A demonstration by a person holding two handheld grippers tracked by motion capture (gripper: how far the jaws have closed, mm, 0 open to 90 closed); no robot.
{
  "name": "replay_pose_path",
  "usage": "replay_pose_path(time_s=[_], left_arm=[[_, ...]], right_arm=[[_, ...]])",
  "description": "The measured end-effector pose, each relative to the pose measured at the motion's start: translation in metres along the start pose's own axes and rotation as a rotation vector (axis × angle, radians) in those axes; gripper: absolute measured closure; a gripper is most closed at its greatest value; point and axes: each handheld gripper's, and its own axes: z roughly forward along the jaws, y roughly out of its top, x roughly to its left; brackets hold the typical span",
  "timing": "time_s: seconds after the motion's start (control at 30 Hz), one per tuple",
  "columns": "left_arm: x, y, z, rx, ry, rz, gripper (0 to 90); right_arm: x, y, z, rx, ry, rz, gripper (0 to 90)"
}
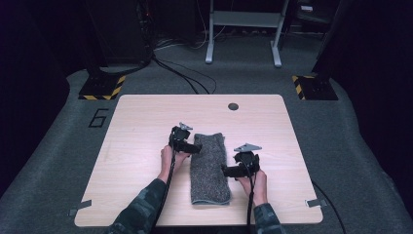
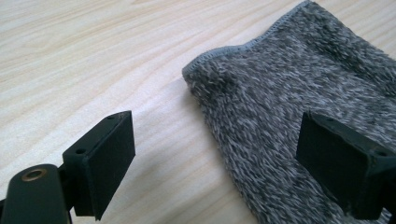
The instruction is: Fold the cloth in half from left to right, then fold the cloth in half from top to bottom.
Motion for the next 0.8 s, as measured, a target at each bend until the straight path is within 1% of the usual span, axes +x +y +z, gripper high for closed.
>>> replay_pose_path(time_s=[0.03, 0.07, 0.1, 0.13, 0.17, 0.2, 0.23, 0.27, 0.3, 0.33, 0.37, 0.43, 0.47, 0.5, 0.53, 0.57, 0.6, 0.63, 0.67, 0.7, 0.73, 0.77, 0.8], left_arm=[[0.001, 0.001, 0.000, 0.003, -0.002, -0.004, 11.4], [0.002, 0.001, 0.000, 0.002, -0.003, -0.011, 11.3], [0.003, 0.002, 0.000, 0.005, -0.007, -0.012, 11.3], [0.004, 0.002, 0.000, 0.001, -0.007, -0.011, 11.1], [0.005, 0.003, 0.000, -0.004, -0.009, -0.021, 11.2], [0.006, 0.004, 0.000, -0.003, -0.011, -0.020, 11.2], [0.006, 0.005, 0.000, -0.010, -0.010, -0.028, 11.2], [0.006, 0.006, 0.001, -0.014, -0.007, -0.028, 11.3], [0.006, 0.007, 0.001, -0.001, -0.006, -0.019, 11.6], [0.007, 0.007, 0.002, -0.004, -0.007, -0.019, 11.9], [0.007, 0.008, 0.003, -0.006, -0.007, -0.030, 12.3], [0.008, 0.008, 0.006, -0.003, -0.009, -0.041, 13.1], [0.009, 0.008, 0.006, 0.008, -0.011, -0.039, 13.4], [0.010, 0.009, 0.008, 0.001, -0.002, -0.044, 13.8], [0.010, 0.009, 0.008, 0.009, -0.010, -0.049, 14.8], [0.011, 0.009, 0.010, 0.005, -0.008, -0.057, 15.0], [0.011, 0.010, 0.010, 0.013, -0.007, -0.051, 15.4], [0.010, 0.010, 0.011, 0.010, -0.007, -0.061, 15.9], [0.010, 0.010, 0.011, 0.009, -0.006, -0.058, 16.3], [0.010, 0.010, 0.011, 0.013, 0.002, -0.053, 17.4], [0.009, 0.011, 0.013, 0.000, 0.001, -0.058, 19.0], [0.009, 0.011, 0.013, 0.003, 0.000, -0.050, 19.7], [0.009, 0.012, 0.014, -0.002, 0.010, -0.049, 20.6]], right_arm=[[-0.002, 0.005, 0.004, 0.000, -0.007, -0.010, 7.5], [-0.004, 0.010, 0.008, -0.001, -0.001, -0.014, 7.6], [-0.007, 0.015, 0.012, 0.007, 0.009, -0.005, 7.7], [-0.010, 0.019, 0.015, 0.004, 0.010, -0.008, 8.4], [-0.012, 0.023, 0.018, 0.008, 0.010, 0.003, 8.5], [-0.016, 0.027, 0.022, 0.007, 0.015, 0.004, 8.7], [-0.018, 0.031, 0.025, 0.001, 0.017, 0.014, 9.4], [-0.020, 0.034, 0.029, 0.002, 0.017, 0.015, 9.6], [-0.022, 0.037, 0.034, 0.009, 0.020, 0.018, 9.8], [-0.023, 0.039, 0.037, 0.012, 0.023, 0.027, 10.7], [-0.024, 0.042, 0.041, 0.011, 0.013, 0.025, 11.4], [-0.026, 0.047, 0.049, 0.027, 0.018, 0.028, 13.5], [-0.027, 0.049, 0.053, 0.035, 0.014, 0.037, 14.5], [-0.028, 0.051, 0.056, 0.035, -0.002, 0.030, 16.9], [-0.030, 0.053, 0.061, 0.052, 0.003, 0.036, 17.8], [-0.032, 0.055, 0.064, 0.061, 0.021, 0.044, 18.4], [-0.035, 0.056, 0.068, 0.066, 0.017, 0.062, 20.9], [-0.038, 0.057, 0.070, 0.054, 0.003, 0.059, 23.4], [-0.039, 0.058, 0.073, 0.048, 0.000, 0.061, 24.1], [-0.041, 0.058, 0.076, 0.051, -0.002, 0.065, 25.3], [-0.042, 0.059, 0.079, 0.061, -0.002, 0.076, 27.3], [-0.043, 0.060, 0.082, 0.060, -0.002, 0.080, 29.1], [-0.044, 0.061, 0.084, 0.054, -0.001, 0.082, 30.5]])
